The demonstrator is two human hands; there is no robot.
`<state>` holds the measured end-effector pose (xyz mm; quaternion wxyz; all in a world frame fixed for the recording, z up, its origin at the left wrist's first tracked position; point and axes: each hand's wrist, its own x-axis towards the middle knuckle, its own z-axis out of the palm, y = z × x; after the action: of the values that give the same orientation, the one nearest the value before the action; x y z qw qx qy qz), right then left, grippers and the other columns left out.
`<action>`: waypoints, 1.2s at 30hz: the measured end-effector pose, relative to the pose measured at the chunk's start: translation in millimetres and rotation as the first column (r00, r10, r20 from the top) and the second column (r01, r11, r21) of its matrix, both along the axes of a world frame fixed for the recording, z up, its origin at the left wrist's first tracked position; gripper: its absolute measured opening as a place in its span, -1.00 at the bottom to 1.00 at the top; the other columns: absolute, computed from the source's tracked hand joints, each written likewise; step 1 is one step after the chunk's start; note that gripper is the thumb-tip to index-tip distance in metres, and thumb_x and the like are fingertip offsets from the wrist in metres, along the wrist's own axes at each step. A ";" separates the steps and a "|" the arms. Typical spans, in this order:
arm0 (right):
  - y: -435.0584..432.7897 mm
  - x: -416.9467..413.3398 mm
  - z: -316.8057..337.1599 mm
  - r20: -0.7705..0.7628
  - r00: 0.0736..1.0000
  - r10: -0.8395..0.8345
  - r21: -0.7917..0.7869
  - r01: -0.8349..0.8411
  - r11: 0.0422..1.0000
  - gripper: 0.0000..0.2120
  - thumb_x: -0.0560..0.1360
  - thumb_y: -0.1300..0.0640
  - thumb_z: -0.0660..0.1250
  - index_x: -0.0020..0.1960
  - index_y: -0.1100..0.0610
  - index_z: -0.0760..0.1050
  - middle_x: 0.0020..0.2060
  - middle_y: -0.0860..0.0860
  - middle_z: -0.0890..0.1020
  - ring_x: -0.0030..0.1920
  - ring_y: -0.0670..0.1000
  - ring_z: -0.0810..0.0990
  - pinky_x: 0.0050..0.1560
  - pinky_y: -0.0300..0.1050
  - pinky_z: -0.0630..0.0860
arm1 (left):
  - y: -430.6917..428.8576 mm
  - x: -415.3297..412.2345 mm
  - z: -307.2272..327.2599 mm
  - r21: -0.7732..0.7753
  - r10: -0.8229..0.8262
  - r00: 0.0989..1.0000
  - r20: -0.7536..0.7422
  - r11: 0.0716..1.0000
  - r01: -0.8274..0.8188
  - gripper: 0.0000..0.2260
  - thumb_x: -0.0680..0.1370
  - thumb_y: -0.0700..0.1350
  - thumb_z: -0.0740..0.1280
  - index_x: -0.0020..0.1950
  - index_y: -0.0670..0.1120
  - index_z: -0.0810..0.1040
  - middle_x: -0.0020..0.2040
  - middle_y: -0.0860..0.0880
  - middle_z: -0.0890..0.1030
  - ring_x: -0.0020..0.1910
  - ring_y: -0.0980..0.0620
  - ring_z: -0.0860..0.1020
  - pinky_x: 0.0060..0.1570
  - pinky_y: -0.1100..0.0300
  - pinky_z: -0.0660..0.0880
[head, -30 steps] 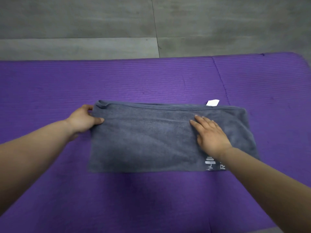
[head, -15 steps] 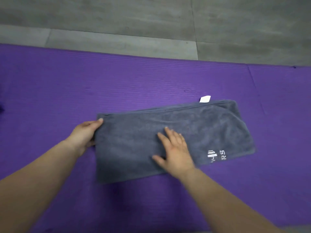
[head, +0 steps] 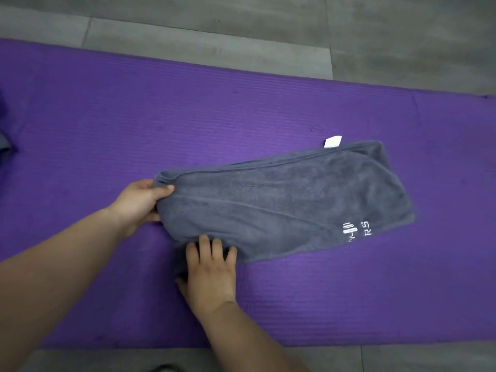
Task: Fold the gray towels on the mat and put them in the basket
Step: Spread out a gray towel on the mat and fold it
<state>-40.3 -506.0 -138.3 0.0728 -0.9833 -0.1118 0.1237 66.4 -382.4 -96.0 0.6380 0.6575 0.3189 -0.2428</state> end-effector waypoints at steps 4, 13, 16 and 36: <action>-6.5 1.5 -3.6 0.162 0.985 0.066 0.102 -0.083 0.991 -0.88 0.13 -0.06 0.37 -0.35 -0.07 0.58 -0.33 -0.15 0.61 -0.22 -0.04 0.52 -0.16 -0.16 0.54 | 20.0 -19.7 6.6 0.070 0.004 0.999 -0.052 0.998 0.000 -0.86 0.55 -0.24 0.21 -0.18 -0.08 0.46 -0.47 0.06 0.61 -0.58 0.27 0.53 -0.62 0.39 0.45; -26.9 -15.9 44.5 -0.192 0.973 -0.132 0.673 0.228 0.703 -0.68 0.17 -0.08 0.08 -0.12 0.01 0.31 -0.33 -0.02 0.64 -0.24 -0.05 0.52 -0.31 -0.24 0.40 | 34.9 -35.7 43.0 0.116 0.049 0.999 -0.002 0.992 -0.048 -0.83 0.54 -0.25 0.19 -0.24 -0.09 0.43 -0.64 0.07 0.52 -0.67 0.23 0.46 -0.63 0.41 0.43; -48.5 -9.3 50.9 -0.343 0.887 -0.309 0.776 0.453 0.439 -0.73 0.14 -0.12 0.09 -0.22 -0.02 0.29 -0.45 -0.26 0.52 -0.38 -0.21 0.46 -0.30 -0.29 0.37 | 7.8 -12.3 51.3 0.154 -0.003 0.997 0.075 0.988 -0.009 -0.80 0.55 -0.19 0.20 -0.28 -0.05 0.41 -0.67 0.10 0.48 -0.70 0.24 0.42 -0.65 0.46 0.37; -238.3 86.8 16.1 -0.381 0.330 -0.864 0.683 0.730 -0.023 -0.71 0.42 0.37 0.21 -0.31 0.03 0.26 -0.41 -0.04 0.39 -0.37 0.01 0.38 -0.21 -0.03 0.43 | -226.6 113.5 7.7 0.378 -0.584 0.772 0.253 0.794 0.476 -0.82 0.55 -0.10 0.23 0.01 -0.17 0.56 -0.01 -0.14 0.60 -0.02 -0.04 0.57 -0.04 0.23 0.42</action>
<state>46.5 -744.2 -122.2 0.5326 -0.7258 0.4278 -0.0806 179.8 -609.0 -88.3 0.4843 0.8405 0.0292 -0.2412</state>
